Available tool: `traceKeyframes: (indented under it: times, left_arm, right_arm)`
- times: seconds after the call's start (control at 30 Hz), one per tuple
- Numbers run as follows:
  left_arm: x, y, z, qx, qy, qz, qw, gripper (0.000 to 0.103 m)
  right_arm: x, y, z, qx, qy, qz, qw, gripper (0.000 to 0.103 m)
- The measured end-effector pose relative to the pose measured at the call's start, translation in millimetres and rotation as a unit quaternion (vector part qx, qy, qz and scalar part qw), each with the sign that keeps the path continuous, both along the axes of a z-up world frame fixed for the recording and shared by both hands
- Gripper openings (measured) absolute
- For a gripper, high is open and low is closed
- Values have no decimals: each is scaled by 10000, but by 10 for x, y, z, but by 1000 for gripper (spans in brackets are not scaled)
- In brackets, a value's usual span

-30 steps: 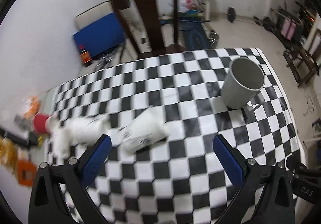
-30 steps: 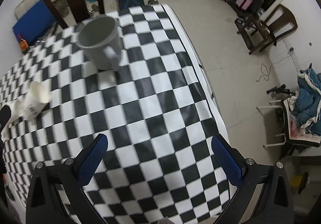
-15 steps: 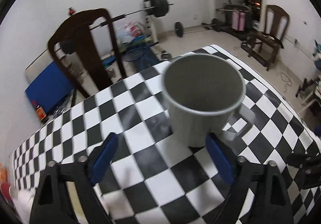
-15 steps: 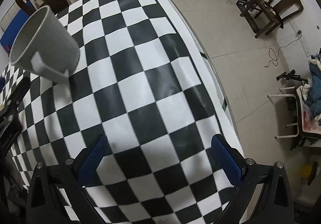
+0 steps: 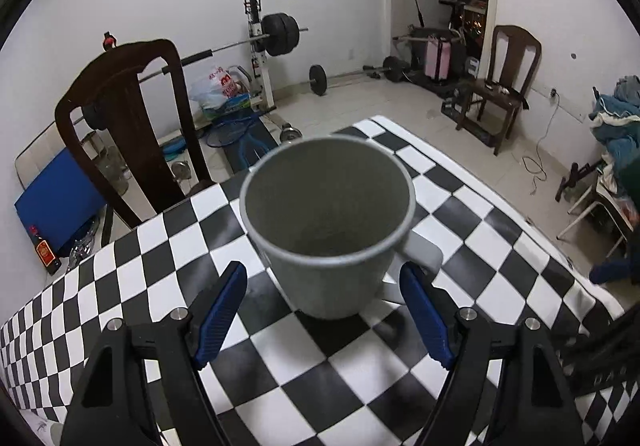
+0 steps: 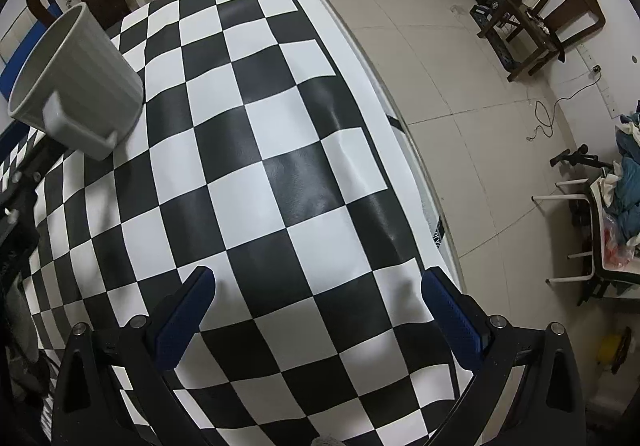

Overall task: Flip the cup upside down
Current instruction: 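Reach the left gripper to the upright grey mug and close on its body, then lift the grey mug with the left gripper and tilt it over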

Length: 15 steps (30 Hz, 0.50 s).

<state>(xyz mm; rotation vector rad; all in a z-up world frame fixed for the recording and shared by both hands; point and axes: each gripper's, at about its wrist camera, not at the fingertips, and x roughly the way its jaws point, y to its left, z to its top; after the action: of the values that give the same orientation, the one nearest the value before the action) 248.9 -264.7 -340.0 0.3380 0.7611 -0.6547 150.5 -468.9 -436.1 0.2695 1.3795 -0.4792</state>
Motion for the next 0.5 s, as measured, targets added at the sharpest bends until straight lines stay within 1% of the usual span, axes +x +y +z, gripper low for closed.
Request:
traceKeyframes:
  times: [0.07, 0.13, 0.2, 0.33, 0.5]
  left_arm:
    - [53, -74, -59, 53, 24, 77, 10000, 77]
    - [71, -133, -95, 5, 31, 116, 9999, 77]
    - [94, -176, -132, -67, 47, 141, 9999, 77]
    - [84, -226, -117, -172, -5, 148, 9997, 77]
    - [44, -240, -120, -241, -222, 118, 9994, 76]
  right_arm:
    - [-24, -26, -26, -20, 0, 10, 10000, 103]
    - [-40, -13, -36, -25, 9, 0, 10000, 103]
    - [-62, -94, -75, -29, 4, -32, 10000, 103]
    - [-99, -147, -120, 3, 6, -153, 9999, 103]
    - [-178, -192, -73, -20, -43, -166, 9999, 103]
